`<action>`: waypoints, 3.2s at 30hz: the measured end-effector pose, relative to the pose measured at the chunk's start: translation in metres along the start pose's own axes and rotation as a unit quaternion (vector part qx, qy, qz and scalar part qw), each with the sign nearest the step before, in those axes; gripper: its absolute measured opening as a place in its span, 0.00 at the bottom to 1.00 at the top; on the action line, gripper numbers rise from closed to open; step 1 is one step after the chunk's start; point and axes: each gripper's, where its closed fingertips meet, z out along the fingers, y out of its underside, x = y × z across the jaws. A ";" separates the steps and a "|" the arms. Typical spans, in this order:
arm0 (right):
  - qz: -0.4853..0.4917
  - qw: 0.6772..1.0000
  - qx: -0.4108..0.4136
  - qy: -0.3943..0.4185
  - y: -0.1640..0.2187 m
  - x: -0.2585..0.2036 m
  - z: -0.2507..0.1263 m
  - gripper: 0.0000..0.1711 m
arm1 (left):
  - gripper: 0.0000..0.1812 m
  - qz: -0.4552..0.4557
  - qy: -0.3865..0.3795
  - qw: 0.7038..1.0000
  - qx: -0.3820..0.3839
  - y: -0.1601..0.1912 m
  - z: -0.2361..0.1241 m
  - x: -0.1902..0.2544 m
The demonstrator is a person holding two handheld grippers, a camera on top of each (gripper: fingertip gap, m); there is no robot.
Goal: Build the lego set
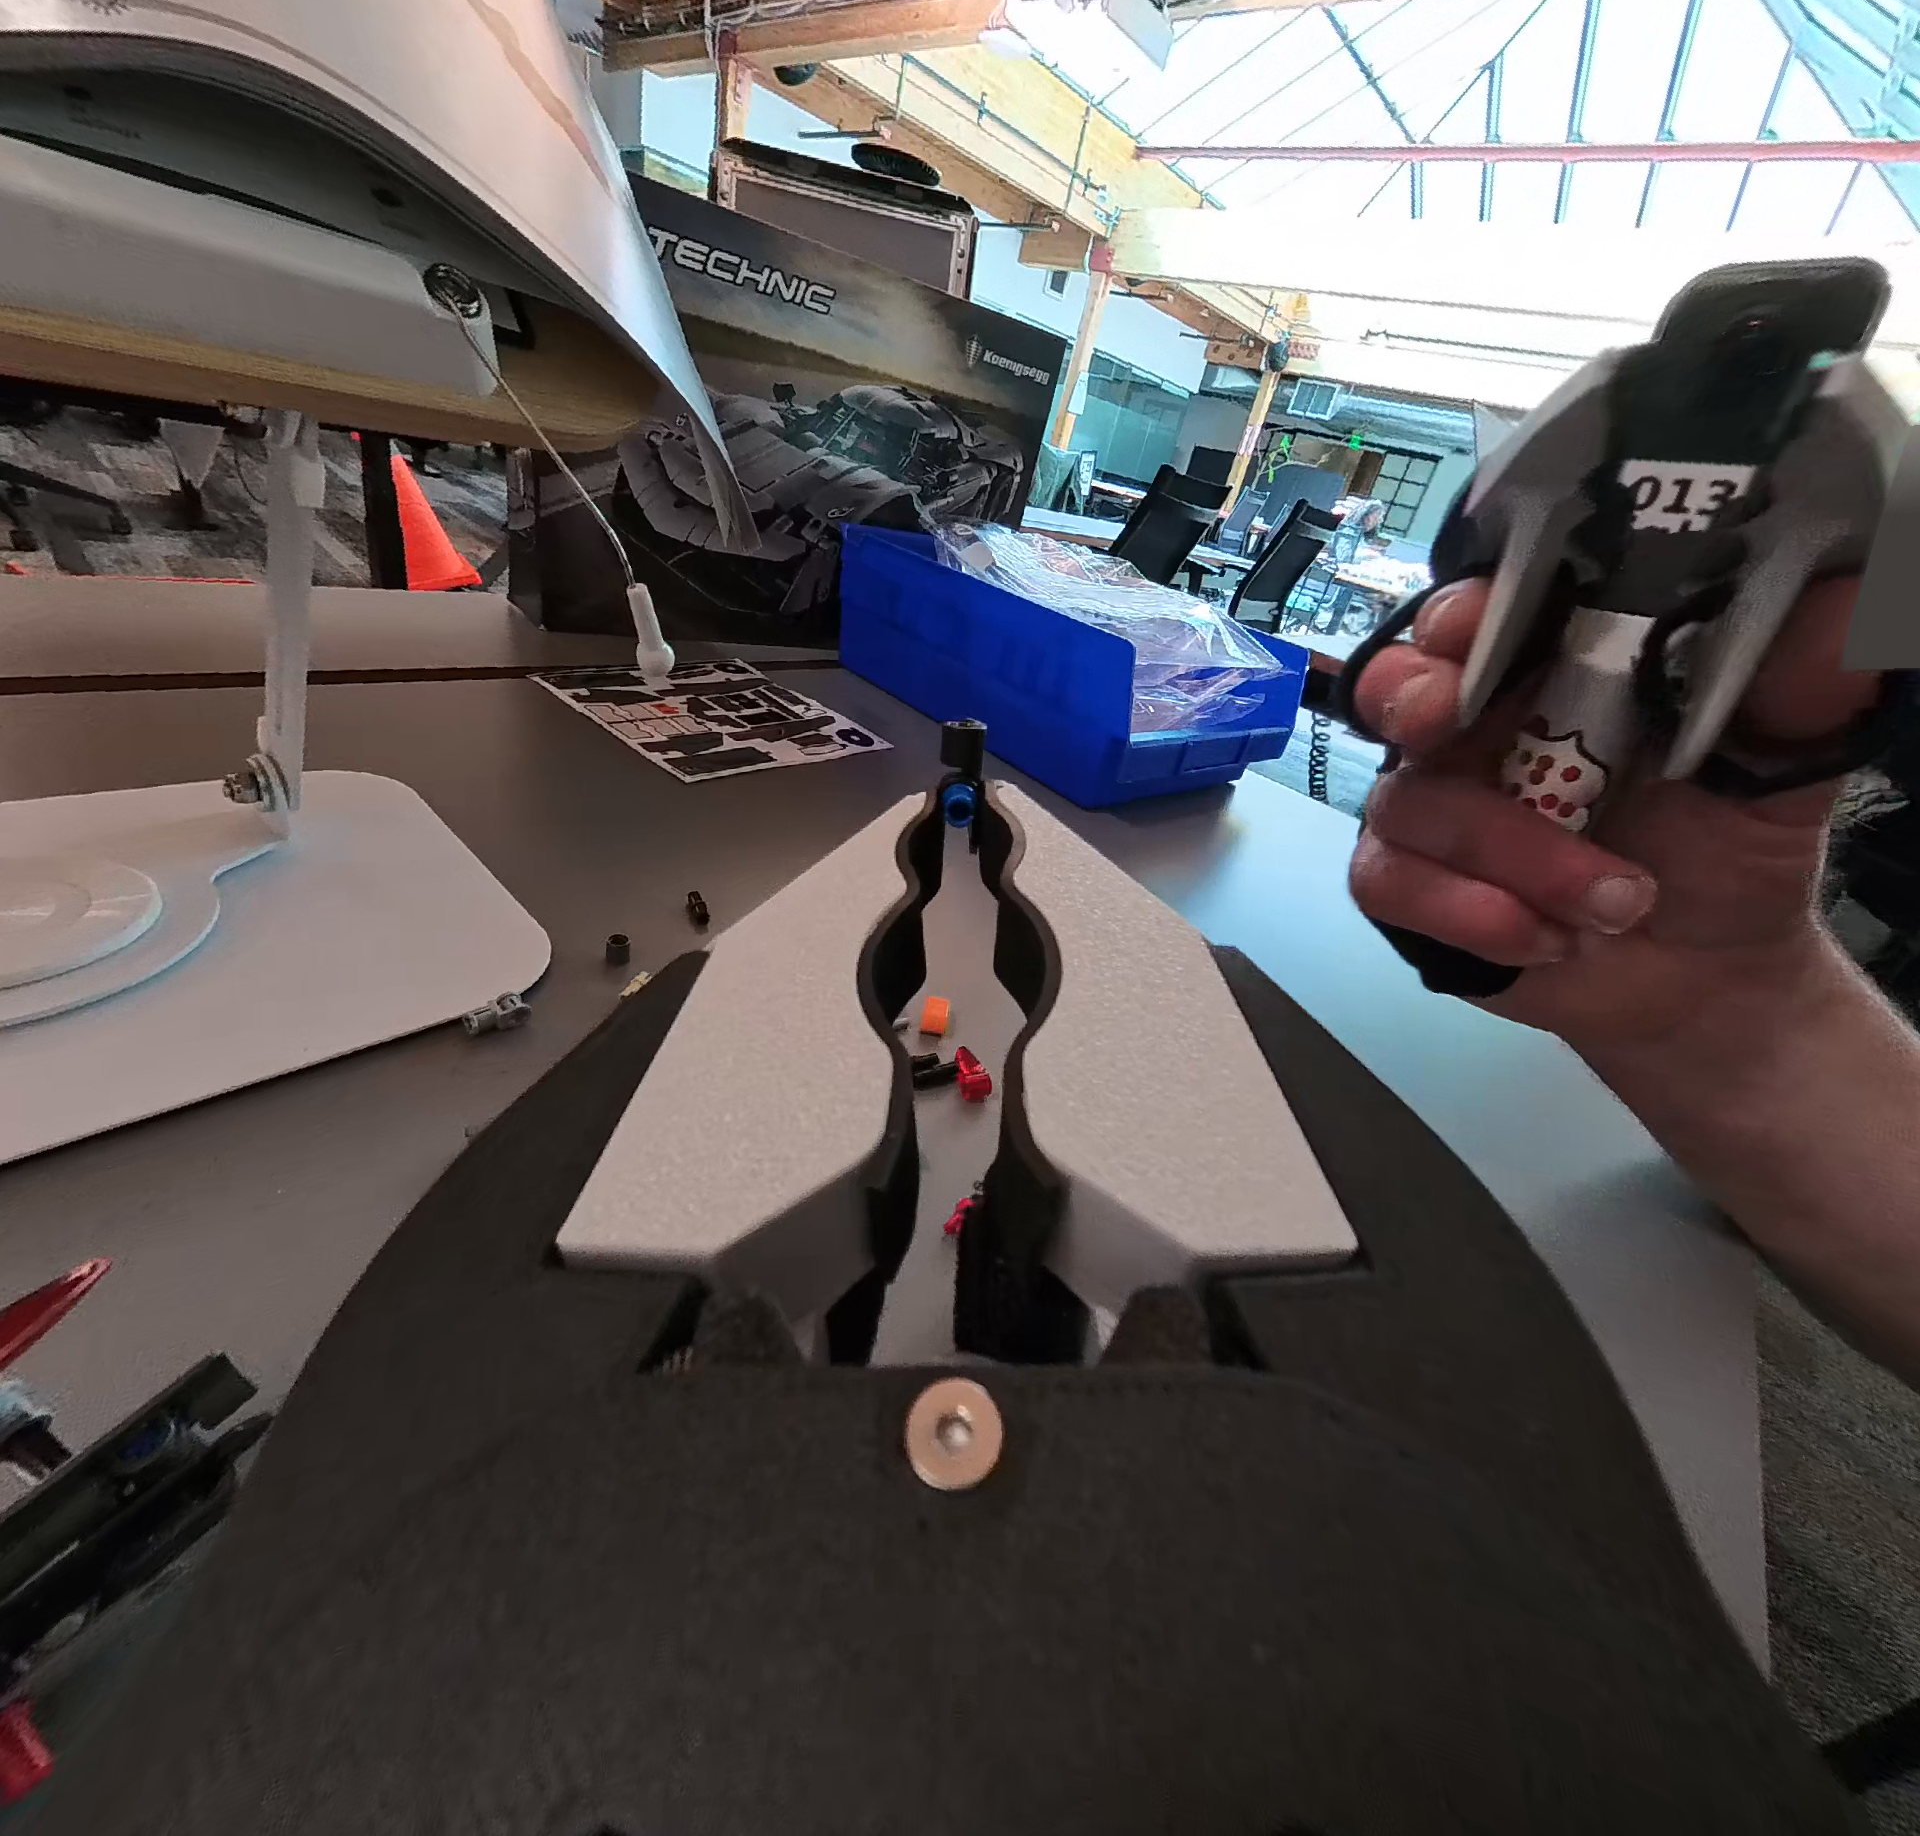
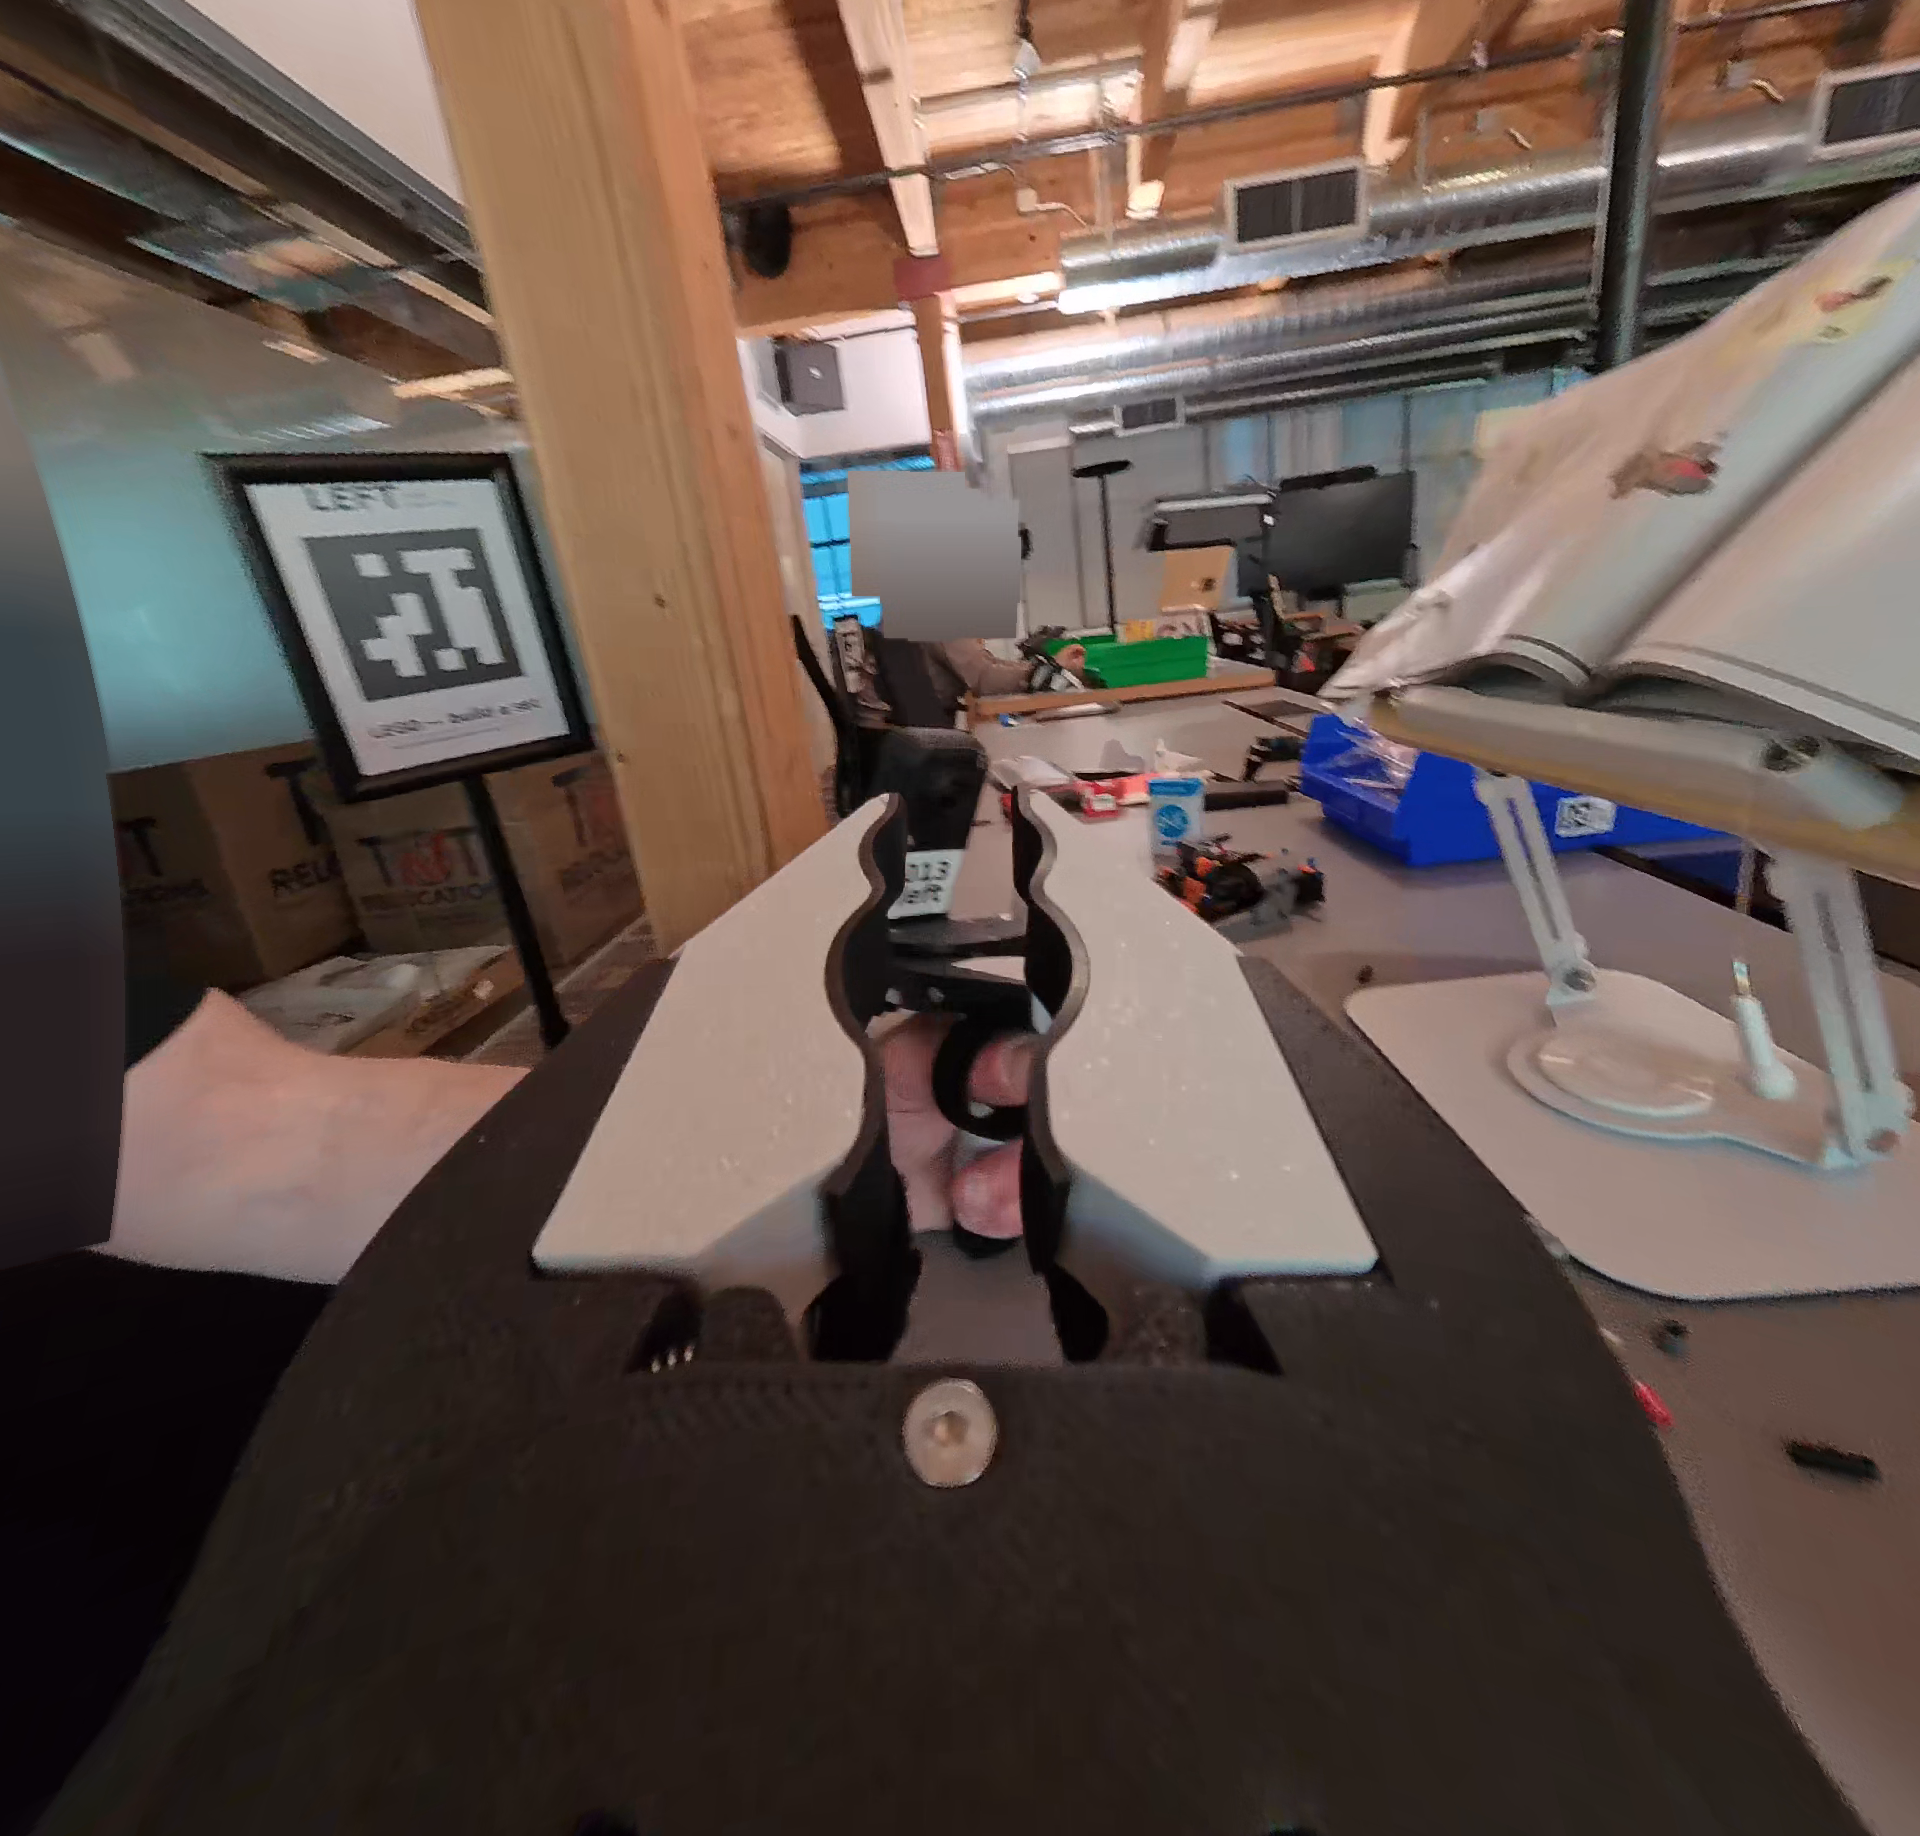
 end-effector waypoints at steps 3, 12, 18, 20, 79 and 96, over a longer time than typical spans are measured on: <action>0.022 0.999 0.008 -0.048 -0.002 -0.028 -0.009 0.10 | 0.02 0.000 0.003 1.000 0.006 -0.001 -0.001 0.001; 0.211 0.960 -0.156 -0.102 0.154 -0.195 -0.154 0.03 | 0.02 -0.005 0.011 1.000 0.002 -0.001 0.000 0.002; 0.301 0.866 -0.359 0.173 0.437 -0.188 -0.309 0.06 | 0.02 -0.007 0.013 1.000 -0.004 0.001 0.001 0.002; 0.306 0.827 -0.370 0.294 0.521 -0.163 -0.362 0.08 | 0.02 -0.006 0.013 1.000 -0.004 0.001 0.002 0.003; 0.000 0.939 -0.308 0.152 0.248 -0.202 -0.174 0.04 | 0.02 -0.005 0.015 1.000 -0.010 0.004 0.006 0.009; -0.095 0.973 -0.164 0.133 0.084 -0.046 -0.007 0.04 | 0.02 0.010 0.049 0.998 -0.026 -0.013 -0.035 0.004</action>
